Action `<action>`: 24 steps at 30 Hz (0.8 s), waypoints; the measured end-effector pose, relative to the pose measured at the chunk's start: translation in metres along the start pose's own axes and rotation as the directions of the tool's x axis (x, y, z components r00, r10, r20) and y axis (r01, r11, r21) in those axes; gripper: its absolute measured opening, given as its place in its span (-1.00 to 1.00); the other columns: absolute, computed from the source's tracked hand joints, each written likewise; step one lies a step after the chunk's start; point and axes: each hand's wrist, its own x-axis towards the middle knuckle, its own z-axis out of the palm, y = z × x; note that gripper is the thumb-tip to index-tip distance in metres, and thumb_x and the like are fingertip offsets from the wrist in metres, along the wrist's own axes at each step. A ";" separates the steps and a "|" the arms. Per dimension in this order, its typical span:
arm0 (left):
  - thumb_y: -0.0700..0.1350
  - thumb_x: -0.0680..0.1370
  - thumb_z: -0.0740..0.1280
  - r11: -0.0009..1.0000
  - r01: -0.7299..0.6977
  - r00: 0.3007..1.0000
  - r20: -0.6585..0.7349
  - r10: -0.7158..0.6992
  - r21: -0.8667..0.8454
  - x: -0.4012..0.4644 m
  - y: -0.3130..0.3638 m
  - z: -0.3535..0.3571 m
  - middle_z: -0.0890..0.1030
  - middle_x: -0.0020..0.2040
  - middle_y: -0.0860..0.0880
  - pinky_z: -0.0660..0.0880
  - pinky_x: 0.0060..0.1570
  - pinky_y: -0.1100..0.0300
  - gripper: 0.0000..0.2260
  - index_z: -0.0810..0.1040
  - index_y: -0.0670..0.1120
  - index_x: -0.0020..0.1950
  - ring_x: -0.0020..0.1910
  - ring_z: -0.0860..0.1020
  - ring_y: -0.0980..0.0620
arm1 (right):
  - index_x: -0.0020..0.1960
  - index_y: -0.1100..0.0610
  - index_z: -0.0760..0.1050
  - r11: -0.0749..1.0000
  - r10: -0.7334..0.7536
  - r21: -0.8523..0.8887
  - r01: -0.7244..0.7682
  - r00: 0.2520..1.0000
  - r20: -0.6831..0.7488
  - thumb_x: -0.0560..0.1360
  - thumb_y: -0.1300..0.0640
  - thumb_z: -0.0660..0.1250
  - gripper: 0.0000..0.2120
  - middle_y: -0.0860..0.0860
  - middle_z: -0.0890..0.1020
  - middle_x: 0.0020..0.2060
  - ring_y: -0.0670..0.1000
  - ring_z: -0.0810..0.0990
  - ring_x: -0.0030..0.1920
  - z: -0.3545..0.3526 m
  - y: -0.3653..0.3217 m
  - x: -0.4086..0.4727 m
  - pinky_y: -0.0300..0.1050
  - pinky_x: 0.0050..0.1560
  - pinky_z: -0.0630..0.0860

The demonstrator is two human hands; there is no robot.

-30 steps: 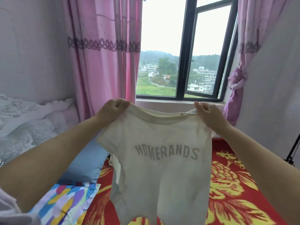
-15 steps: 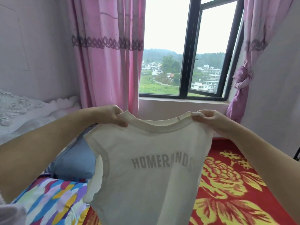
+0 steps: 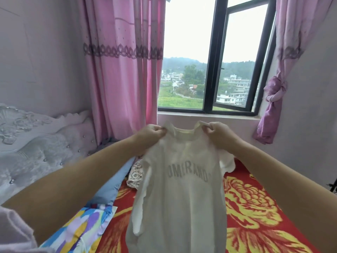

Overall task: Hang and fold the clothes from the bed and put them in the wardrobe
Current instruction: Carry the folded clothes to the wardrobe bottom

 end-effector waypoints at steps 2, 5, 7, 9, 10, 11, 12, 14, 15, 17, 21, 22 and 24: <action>-0.12 0.64 0.20 0.987 0.052 0.994 0.107 -0.036 -0.151 -0.002 0.019 0.028 0.58 -0.25 -0.12 0.59 -0.31 0.18 -0.78 0.51 -0.25 0.11 -0.39 0.59 0.04 | -0.09 0.19 0.55 0.989 -0.052 0.142 0.040 0.995 0.086 0.65 -0.03 0.09 -0.62 0.05 0.58 -0.23 0.06 0.54 -0.21 0.014 -0.026 -0.006 -0.14 -0.22 0.46; -0.21 0.66 0.14 0.946 0.097 0.990 0.129 -0.059 -0.308 -0.004 0.044 0.051 0.61 -0.38 -0.14 0.63 -0.36 0.16 -0.80 0.49 -0.27 -0.03 -0.47 0.60 0.02 | 0.12 0.22 0.57 0.976 -0.203 0.121 0.181 0.957 0.207 0.66 -0.11 -0.03 -0.48 0.08 0.63 -0.03 0.08 0.56 0.00 0.015 -0.051 -0.014 -0.06 0.03 0.44; -0.25 0.64 0.13 0.905 0.139 0.988 0.122 -0.098 -0.403 -0.002 0.049 0.052 0.63 -0.22 -0.21 0.64 -0.28 0.12 -0.81 0.49 -0.32 0.03 -0.36 0.64 -0.03 | 0.15 0.31 0.51 0.958 -0.267 0.196 0.208 0.895 0.358 0.65 -0.07 0.05 -0.53 0.11 0.61 -0.03 0.06 0.55 -0.04 0.007 -0.050 -0.016 -0.16 0.04 0.46; -0.26 0.63 0.14 0.876 0.177 0.979 0.172 -0.110 -0.448 -0.002 0.051 0.044 0.64 -0.09 -0.24 0.64 -0.18 0.14 -0.80 0.51 -0.34 0.07 -0.22 0.66 -0.06 | 0.20 0.41 0.42 0.955 -0.283 0.214 0.208 0.854 0.436 0.62 0.14 0.22 -0.67 0.15 0.54 -0.07 -0.02 0.49 -0.09 -0.003 -0.041 -0.018 -0.31 -0.04 0.46; -0.25 0.62 0.18 0.896 0.138 0.981 0.180 -0.066 -0.422 -0.002 0.050 0.041 0.66 -0.09 -0.21 0.63 -0.14 0.17 -0.82 0.53 -0.32 0.06 -0.17 0.66 -0.05 | 0.24 0.40 0.39 0.957 -0.276 0.207 0.203 0.856 0.437 0.59 0.25 0.24 -0.72 0.18 0.53 -0.06 -0.01 0.49 -0.08 -0.006 -0.036 -0.019 -0.32 -0.03 0.47; -0.24 0.60 0.23 0.945 0.023 0.990 0.142 0.025 -0.326 0.000 0.048 0.037 0.67 -0.08 -0.17 0.62 -0.10 0.20 -0.85 0.53 -0.27 0.08 -0.12 0.65 -0.04 | 0.29 0.33 0.39 0.958 -0.264 0.217 0.186 0.869 0.418 0.58 0.32 0.21 -0.71 0.20 0.56 0.00 0.03 0.53 -0.03 -0.007 -0.030 -0.019 -0.25 0.02 0.50; -0.21 0.58 0.29 0.979 -0.151 0.983 0.080 0.163 -0.139 0.002 0.047 0.030 0.66 -0.02 -0.12 0.58 -0.02 0.23 -0.82 0.50 -0.21 0.17 -0.03 0.62 -0.02 | 0.32 0.23 0.41 0.959 -0.246 0.234 0.160 0.883 0.401 0.58 0.33 0.18 -0.68 0.18 0.58 0.07 0.07 0.57 0.03 -0.010 -0.026 -0.020 -0.15 0.08 0.53; -0.10 0.52 0.40 0.821 -0.439 0.894 0.091 0.438 0.365 0.008 0.044 0.018 0.48 0.29 -0.06 0.37 0.21 0.23 -0.49 0.32 -0.05 0.43 0.26 0.42 0.04 | 0.30 0.10 0.45 0.939 -0.237 0.330 0.101 0.883 0.404 0.60 0.31 0.15 -0.68 0.11 0.61 0.06 0.07 0.61 0.04 -0.016 -0.019 -0.021 -0.05 0.08 0.58; -0.03 0.48 0.44 0.715 -0.493 0.865 0.193 0.463 0.495 0.011 0.044 0.015 0.33 0.42 -0.02 0.26 0.29 0.21 -0.35 0.21 0.01 0.50 0.35 0.30 0.07 | 0.27 0.09 0.47 0.913 -0.252 0.402 0.067 0.867 0.429 0.61 0.30 0.15 -0.71 0.08 0.63 0.02 0.04 0.63 0.00 -0.019 -0.017 -0.020 -0.07 0.04 0.60; 0.02 0.44 0.47 0.717 -0.451 0.888 0.342 0.306 0.531 0.013 0.045 0.013 0.30 0.43 0.04 0.30 0.27 0.18 -0.34 0.25 0.06 0.48 0.34 0.30 0.09 | 0.23 0.11 0.50 0.873 -0.305 0.488 0.030 0.813 0.497 0.62 0.29 0.17 -0.75 0.00 0.66 -0.06 -0.03 0.65 -0.06 -0.027 -0.016 -0.020 -0.17 -0.07 0.59; -0.11 0.51 0.41 0.911 -0.259 0.918 0.376 0.127 0.323 0.023 0.042 0.011 0.63 -0.04 0.06 0.55 -0.15 0.31 -0.84 0.56 0.02 0.07 -0.07 0.61 0.08 | 0.27 0.08 0.50 0.897 -0.280 0.442 0.019 0.797 0.534 0.55 0.22 0.32 -0.70 0.03 0.66 0.01 0.03 0.66 -0.02 -0.036 -0.010 -0.012 -0.17 -0.08 0.59; -0.12 0.52 0.39 0.901 -0.277 0.921 0.359 0.150 0.335 0.027 0.039 0.010 0.62 -0.07 0.07 0.53 -0.18 0.36 -0.88 0.55 0.02 0.04 -0.10 0.60 0.12 | 0.19 0.08 0.53 0.936 -0.242 0.347 0.057 0.821 0.517 0.52 0.22 0.36 -0.75 0.02 0.66 -0.04 0.01 0.65 -0.07 -0.037 -0.003 -0.010 -0.16 -0.09 0.59; -0.13 0.53 0.38 0.856 -0.355 0.916 0.325 0.237 0.376 0.034 0.032 0.011 0.60 -0.11 0.12 0.47 -0.19 0.43 -0.92 0.55 0.04 -0.02 -0.13 0.56 0.17 | -0.06 0.08 0.58 0.989 -0.147 0.051 0.140 0.857 0.495 0.49 0.20 0.39 -0.94 -0.06 0.61 -0.22 -0.07 0.57 -0.20 -0.034 0.015 -0.005 -0.18 -0.14 0.50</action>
